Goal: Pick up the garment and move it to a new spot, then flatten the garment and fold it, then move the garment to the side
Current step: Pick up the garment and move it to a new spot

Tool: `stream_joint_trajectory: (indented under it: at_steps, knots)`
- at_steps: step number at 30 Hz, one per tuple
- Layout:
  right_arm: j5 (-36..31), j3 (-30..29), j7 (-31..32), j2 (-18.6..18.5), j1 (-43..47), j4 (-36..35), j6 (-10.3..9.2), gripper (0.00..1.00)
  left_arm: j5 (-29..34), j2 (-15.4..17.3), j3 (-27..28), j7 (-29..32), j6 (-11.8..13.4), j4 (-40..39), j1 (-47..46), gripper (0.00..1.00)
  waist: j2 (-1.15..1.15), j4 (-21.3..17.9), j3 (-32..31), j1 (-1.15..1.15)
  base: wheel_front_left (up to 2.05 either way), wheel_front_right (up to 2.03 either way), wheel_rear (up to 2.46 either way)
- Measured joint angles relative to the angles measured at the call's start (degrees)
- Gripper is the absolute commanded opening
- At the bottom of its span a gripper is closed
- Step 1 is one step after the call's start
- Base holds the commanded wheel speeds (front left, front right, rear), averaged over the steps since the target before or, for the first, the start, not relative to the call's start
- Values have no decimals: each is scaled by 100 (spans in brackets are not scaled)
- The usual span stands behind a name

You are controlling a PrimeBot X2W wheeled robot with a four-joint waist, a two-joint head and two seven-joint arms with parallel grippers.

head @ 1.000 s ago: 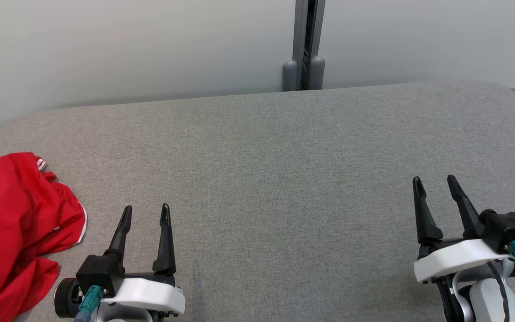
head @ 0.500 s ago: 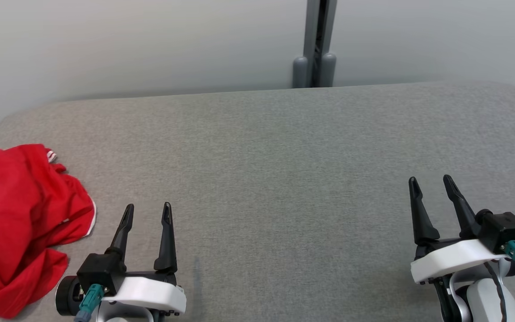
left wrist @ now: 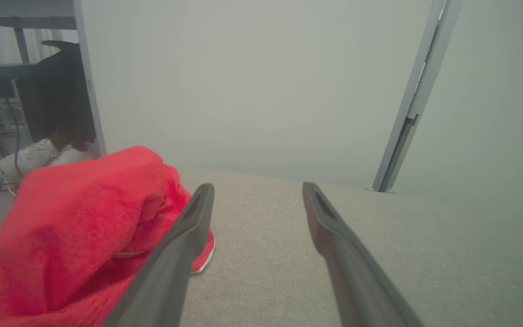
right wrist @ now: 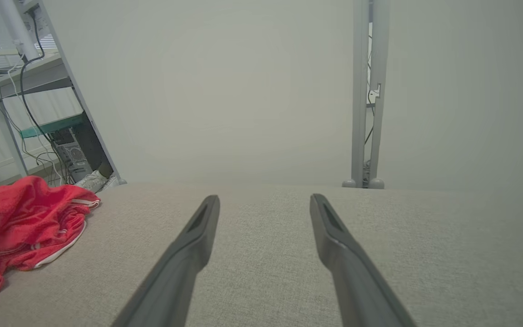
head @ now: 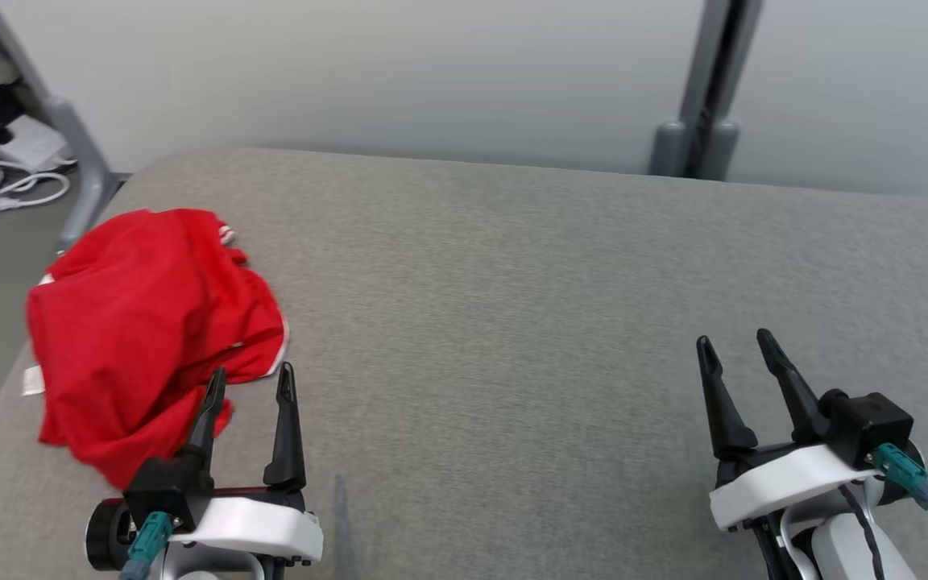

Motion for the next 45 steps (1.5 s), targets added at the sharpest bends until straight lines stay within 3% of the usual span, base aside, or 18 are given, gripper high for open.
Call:
stream_joint_trajectory:
  at_steps: [20,35,45]
  knots:
    - [267,573,0,7,129,69,0,100,163,7,290,0,-48,-113,274,100,0,1668,-308,0,0,0,0]
    - [293,864,0,4,-275,336,0,100,22,3,410,-1,127,-390,371,100,0,1809,-72,0,0,0,0]
    - [334,787,0,3,-267,312,0,100,54,2,424,-1,51,-328,371,100,0,1784,-144,0,0,0,0]
